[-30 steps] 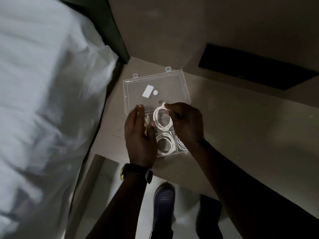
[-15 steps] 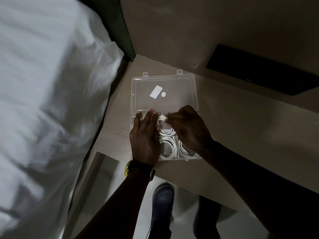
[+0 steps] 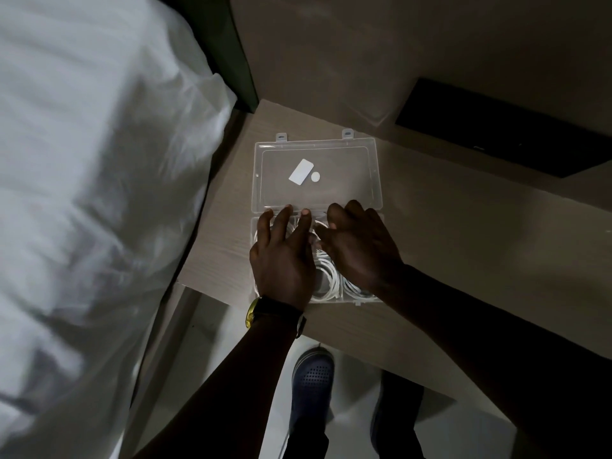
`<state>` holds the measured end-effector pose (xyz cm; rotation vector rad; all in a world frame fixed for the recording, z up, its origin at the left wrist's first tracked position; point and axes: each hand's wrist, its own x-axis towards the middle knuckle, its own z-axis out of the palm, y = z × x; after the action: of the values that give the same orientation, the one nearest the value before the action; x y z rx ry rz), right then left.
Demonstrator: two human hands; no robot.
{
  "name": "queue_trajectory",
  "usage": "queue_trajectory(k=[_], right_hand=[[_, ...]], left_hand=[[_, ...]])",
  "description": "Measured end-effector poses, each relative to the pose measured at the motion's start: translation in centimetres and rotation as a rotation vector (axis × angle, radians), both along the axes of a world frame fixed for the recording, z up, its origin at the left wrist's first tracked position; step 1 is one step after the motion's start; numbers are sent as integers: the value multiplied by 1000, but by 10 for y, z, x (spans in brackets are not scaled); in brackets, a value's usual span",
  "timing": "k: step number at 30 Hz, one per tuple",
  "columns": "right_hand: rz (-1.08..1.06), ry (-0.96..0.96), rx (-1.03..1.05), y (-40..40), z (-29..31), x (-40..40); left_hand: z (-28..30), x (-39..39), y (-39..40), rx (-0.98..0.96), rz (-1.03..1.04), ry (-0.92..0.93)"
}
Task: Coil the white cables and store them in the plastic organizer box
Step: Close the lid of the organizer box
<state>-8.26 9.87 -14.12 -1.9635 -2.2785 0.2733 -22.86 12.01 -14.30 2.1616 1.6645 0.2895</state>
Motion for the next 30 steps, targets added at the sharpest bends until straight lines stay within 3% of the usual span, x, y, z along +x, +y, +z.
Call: queue_trajectory(k=[9,17,21,26,30], right_hand=[[-83,-7,-28,-8,10,14],[-113,-37,-70,-13,10,5],[-157,40,-116,-15,4,13],[-302,217,-67,-8,-3,12],[-322,188,-66,2,-6,10]], left_hand=[[6,-7,20,67,-45,2],[-3,-31,13,116,-243,-35],[-4,-17,12,70,-171,-56],[-5,-1,20,-9,33,-243],[-4,9,32,23,105,-213]])
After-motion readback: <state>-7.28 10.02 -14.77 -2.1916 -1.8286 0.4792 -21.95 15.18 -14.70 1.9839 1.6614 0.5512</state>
